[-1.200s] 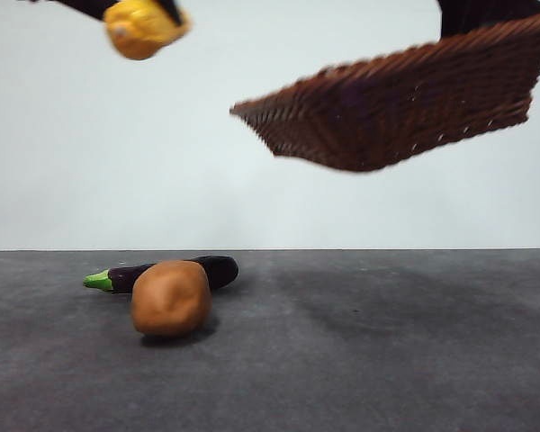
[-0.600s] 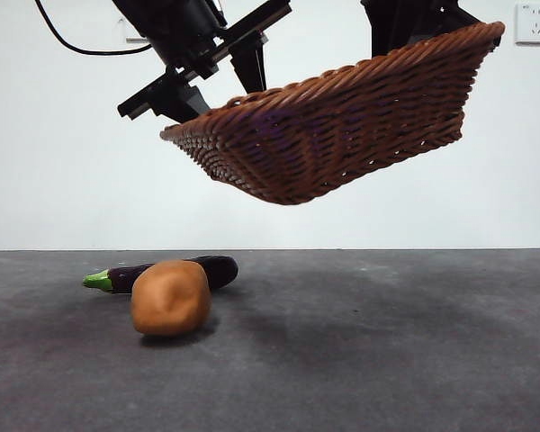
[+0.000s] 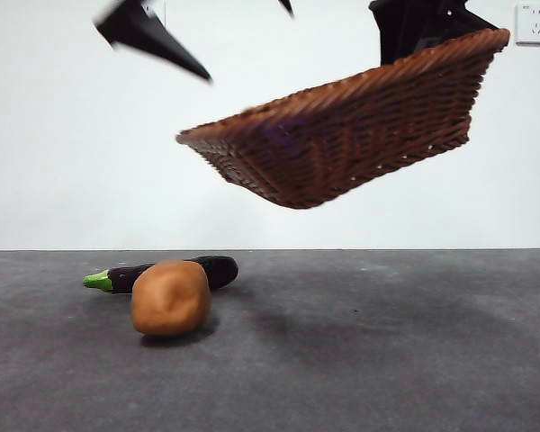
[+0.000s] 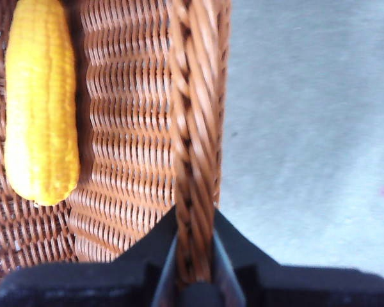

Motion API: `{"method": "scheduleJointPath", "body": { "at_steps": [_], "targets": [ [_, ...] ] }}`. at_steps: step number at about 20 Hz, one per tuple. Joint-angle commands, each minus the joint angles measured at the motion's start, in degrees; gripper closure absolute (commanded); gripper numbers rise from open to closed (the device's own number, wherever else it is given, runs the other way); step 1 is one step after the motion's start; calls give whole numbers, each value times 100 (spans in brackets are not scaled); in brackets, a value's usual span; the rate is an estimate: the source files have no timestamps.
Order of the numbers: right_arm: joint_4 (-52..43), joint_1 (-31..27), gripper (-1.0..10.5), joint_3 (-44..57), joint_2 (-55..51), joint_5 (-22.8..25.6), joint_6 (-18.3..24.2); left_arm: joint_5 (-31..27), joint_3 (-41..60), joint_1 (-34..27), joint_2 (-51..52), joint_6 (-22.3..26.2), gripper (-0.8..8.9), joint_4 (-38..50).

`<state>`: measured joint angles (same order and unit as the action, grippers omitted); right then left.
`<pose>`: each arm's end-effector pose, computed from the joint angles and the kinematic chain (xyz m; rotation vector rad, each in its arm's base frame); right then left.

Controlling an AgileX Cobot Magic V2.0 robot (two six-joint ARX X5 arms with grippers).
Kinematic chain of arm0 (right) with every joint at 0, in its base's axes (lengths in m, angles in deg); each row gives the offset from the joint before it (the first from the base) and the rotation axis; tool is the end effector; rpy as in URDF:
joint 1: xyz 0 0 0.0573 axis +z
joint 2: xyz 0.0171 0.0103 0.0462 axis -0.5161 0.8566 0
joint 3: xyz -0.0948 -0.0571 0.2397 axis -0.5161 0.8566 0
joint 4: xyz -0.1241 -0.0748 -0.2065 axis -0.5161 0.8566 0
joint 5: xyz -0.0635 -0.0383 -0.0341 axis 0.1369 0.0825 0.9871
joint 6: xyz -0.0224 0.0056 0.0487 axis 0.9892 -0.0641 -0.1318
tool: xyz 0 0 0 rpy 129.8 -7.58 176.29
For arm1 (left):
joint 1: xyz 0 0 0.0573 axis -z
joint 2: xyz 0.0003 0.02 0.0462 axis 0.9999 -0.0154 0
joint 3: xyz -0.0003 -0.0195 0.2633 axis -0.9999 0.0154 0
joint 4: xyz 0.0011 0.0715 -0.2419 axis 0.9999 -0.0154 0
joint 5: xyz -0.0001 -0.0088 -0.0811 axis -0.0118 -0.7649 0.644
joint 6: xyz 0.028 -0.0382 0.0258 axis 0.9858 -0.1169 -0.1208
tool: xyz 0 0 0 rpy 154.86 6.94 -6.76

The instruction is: Help me put the vegetables on the table into the basket

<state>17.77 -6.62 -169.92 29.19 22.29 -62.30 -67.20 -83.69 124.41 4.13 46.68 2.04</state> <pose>0.2905 0.1387 0.3470 -0.0232 1.1981 0.4937 0.2402 -0.1785 0.3651 -0.3046 0.8907 -0.6250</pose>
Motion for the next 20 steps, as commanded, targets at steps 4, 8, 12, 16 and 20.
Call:
{"method": "scheduleJointPath", "body": {
  "at_steps": [4, 8, 12, 16, 20],
  "targets": [
    [101, -280, 963, -4, 37, -22, 208, -1021, 17, 417, 1021, 962, 311, -1762],
    [240, -634, 963, -7, 37, -37, 282, -1672, 22, 280, 745, 1008, 311, -2564],
    [417, -1154, 963, -4, 37, -48, 428, -1495, 22, 170, -175, 986, 311, -2511],
    [525, -1683, 963, -7, 35, -50, 584, -1370, 22, 210, -1307, 1047, 311, -2238],
    [573, -2140, 963, -7, 35, -240, 750, -1340, 22, 203, -2247, 975, 311, -1770]
  ]
}}
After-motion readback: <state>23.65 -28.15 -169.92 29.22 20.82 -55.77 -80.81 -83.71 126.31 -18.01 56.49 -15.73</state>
